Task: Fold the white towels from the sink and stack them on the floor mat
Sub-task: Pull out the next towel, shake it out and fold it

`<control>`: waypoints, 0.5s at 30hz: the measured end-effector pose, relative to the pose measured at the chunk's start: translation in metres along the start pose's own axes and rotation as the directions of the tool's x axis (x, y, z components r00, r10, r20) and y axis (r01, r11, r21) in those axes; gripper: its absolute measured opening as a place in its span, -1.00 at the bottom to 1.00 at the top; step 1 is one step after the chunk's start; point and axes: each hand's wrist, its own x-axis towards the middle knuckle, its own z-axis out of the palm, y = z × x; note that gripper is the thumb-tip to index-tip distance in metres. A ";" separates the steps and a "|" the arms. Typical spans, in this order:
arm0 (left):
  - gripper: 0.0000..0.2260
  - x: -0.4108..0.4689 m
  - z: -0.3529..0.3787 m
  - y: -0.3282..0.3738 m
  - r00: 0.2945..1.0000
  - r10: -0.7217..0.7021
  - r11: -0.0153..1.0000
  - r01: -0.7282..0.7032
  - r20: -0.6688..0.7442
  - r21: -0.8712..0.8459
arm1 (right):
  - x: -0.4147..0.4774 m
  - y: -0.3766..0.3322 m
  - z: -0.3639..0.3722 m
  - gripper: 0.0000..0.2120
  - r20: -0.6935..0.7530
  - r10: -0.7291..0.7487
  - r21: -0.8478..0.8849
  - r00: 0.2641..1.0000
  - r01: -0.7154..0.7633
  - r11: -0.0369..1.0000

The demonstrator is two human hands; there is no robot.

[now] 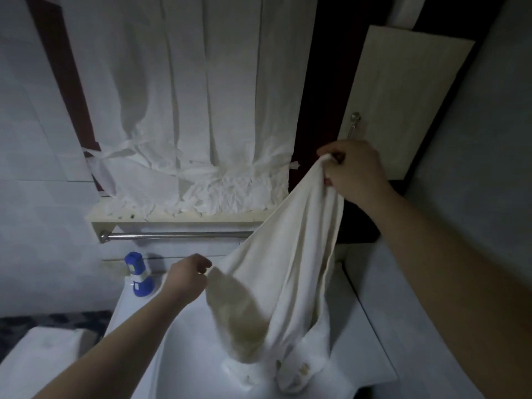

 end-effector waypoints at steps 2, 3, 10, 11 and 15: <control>-0.65 -0.002 0.008 -0.013 0.998 -0.031 0.999 0.031 0.048 -0.008 | -0.005 0.014 0.012 -0.73 0.040 0.034 0.017 0.999 -0.035 0.999; -0.67 -0.003 0.010 -0.016 0.997 -0.038 0.999 0.039 0.064 -0.012 | -0.005 0.018 0.015 -0.73 0.048 0.046 0.017 0.998 -0.047 0.999; -0.75 -0.018 0.043 -0.036 0.979 -0.009 1.000 0.003 0.206 0.030 | -0.023 0.052 0.040 -0.72 0.117 0.063 -0.153 0.991 -0.045 0.987; -0.77 -0.021 0.051 -0.041 0.973 -0.009 0.999 0.000 0.230 0.038 | -0.027 0.061 0.047 -0.72 0.133 0.079 -0.169 0.988 -0.055 0.984; -0.80 -0.035 0.081 -0.052 0.947 0.000 0.999 -0.016 0.323 0.046 | -0.042 0.092 0.069 -0.72 0.170 0.143 -0.214 0.975 -0.105 0.971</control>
